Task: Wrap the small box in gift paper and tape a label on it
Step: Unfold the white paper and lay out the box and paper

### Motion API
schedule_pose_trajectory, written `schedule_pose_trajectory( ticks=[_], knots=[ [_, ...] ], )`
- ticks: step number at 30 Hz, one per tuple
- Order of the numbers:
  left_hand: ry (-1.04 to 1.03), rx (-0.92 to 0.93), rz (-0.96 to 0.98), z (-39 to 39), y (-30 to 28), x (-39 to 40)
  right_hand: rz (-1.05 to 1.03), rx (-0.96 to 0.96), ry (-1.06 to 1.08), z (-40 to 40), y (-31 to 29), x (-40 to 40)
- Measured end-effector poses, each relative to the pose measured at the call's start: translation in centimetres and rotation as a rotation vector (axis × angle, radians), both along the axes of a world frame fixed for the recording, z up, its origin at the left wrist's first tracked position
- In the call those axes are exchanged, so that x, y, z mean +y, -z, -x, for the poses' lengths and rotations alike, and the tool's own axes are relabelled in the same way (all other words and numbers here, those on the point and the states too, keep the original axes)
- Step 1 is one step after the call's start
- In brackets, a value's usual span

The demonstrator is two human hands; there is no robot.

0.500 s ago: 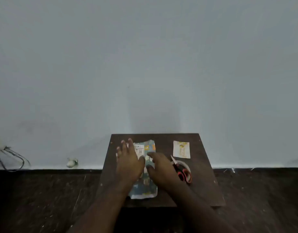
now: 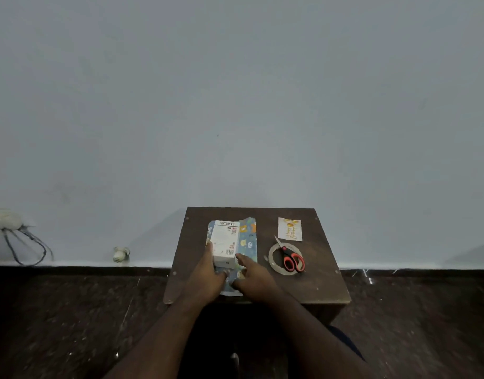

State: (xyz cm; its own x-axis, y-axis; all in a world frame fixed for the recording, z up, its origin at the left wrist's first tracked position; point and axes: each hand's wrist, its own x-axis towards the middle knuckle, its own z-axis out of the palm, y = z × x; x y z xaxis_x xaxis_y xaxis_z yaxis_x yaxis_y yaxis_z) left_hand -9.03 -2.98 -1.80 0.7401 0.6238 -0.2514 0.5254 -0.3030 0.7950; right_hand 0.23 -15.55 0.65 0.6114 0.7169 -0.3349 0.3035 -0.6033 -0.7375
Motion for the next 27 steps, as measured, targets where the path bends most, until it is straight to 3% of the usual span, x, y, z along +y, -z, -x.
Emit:
schedule_pose_trajectory(
  ticks=[8, 11, 13, 18, 27],
  knots=[
    [-0.007, -0.043, -0.123, -1.2, 2.3, 1.3, -0.037, 0.015, 0.066, -1.6, 0.3, 1.0],
    [-0.008, -0.048, -0.186, -1.4, 3.0, 0.7, -0.067, -0.235, 0.267, -3.5, -0.9, -0.9],
    [-0.017, -0.039, -0.215, -1.5, 3.3, 0.4, 0.092, -0.452, 0.354, -4.9, -1.5, -2.7],
    [-0.031, -0.008, -0.223, -2.0, 3.5, 0.0, 0.382, -0.432, 0.151, -4.7, -4.8, -4.6],
    [-0.009, 0.035, -0.232, -2.0, 3.2, -0.7, 0.325, -0.437, 0.107, -5.2, -5.2, -6.6]
  ],
)
